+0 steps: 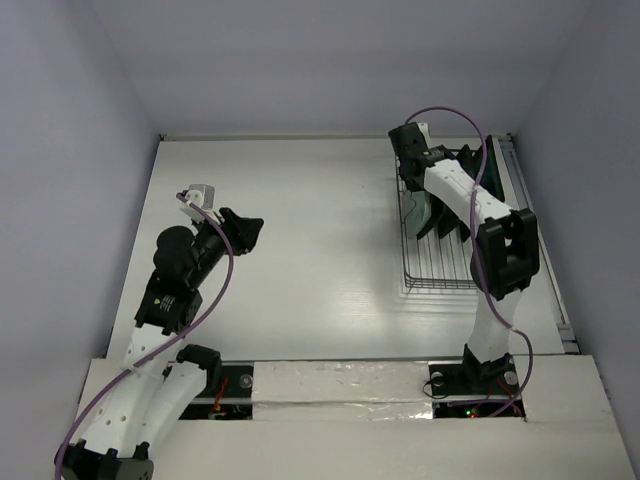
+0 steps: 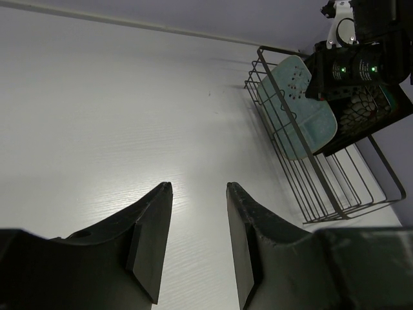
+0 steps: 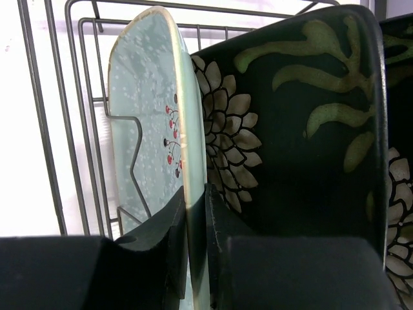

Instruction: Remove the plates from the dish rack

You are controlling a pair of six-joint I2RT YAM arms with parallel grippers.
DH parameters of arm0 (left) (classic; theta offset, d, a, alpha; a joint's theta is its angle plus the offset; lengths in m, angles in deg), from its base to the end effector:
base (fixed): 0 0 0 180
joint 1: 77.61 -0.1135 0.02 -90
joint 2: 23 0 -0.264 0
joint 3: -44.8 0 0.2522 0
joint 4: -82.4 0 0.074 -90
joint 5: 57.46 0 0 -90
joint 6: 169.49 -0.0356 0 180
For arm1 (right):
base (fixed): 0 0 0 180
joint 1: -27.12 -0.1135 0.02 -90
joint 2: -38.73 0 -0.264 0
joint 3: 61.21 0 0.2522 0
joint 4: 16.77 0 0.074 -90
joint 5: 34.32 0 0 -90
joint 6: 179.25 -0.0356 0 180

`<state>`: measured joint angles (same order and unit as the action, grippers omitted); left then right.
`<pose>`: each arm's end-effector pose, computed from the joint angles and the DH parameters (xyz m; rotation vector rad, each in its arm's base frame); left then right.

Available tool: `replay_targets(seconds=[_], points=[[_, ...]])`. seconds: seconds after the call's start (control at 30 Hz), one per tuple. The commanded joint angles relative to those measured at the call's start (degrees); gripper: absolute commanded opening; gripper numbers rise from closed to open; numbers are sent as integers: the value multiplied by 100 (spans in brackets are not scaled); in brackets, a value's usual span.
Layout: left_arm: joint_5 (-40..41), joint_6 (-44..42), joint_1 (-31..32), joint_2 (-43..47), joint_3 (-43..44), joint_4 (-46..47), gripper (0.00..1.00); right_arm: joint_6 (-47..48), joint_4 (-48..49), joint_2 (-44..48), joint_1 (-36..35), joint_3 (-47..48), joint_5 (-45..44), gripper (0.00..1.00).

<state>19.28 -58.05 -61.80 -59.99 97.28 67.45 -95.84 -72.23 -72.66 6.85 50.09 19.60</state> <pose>0.1525 -0.0517 0.3407 0.1084 1.6000 -0.6889 0.4075 0.1281 0.2742 -0.0445 2.3725 -0.5779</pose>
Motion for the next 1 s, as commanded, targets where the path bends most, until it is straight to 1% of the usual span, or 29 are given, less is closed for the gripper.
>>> replay_targets(seconds=[0.0,0.17,0.33,0.53,0.63,0.73,0.8,0.83,0.87,0.9,0.97], points=[[-28,-60,36,69,285,163,36,52,118,302,-73,213,-320,0],[-28,-51,36,78,285,172,36,316,91,609,-187,266,-497,0],[-45,-51,36,78,268,181,37,422,-14,847,-240,467,-857,0],[-63,-60,36,78,268,198,41,501,-58,1242,-345,687,-989,0],[-54,-51,36,87,259,190,43,457,-234,1418,-407,845,-1103,0],[-63,-60,36,87,259,198,49,404,-339,1646,-477,1004,-1200,0],[-72,-51,36,78,259,198,56,273,-462,1752,-548,1188,-1279,0],[-81,-51,36,87,259,198,60,255,-454,1805,-705,1232,-1297,0],[-107,-43,36,70,259,207,66,176,-402,1892,-776,1267,-1271,0],[-107,-42,36,69,268,216,67,123,-331,1928,-855,1303,-1166,0],[-98,-51,36,52,268,216,69,27,79,2016,-1056,1251,-508,0]])
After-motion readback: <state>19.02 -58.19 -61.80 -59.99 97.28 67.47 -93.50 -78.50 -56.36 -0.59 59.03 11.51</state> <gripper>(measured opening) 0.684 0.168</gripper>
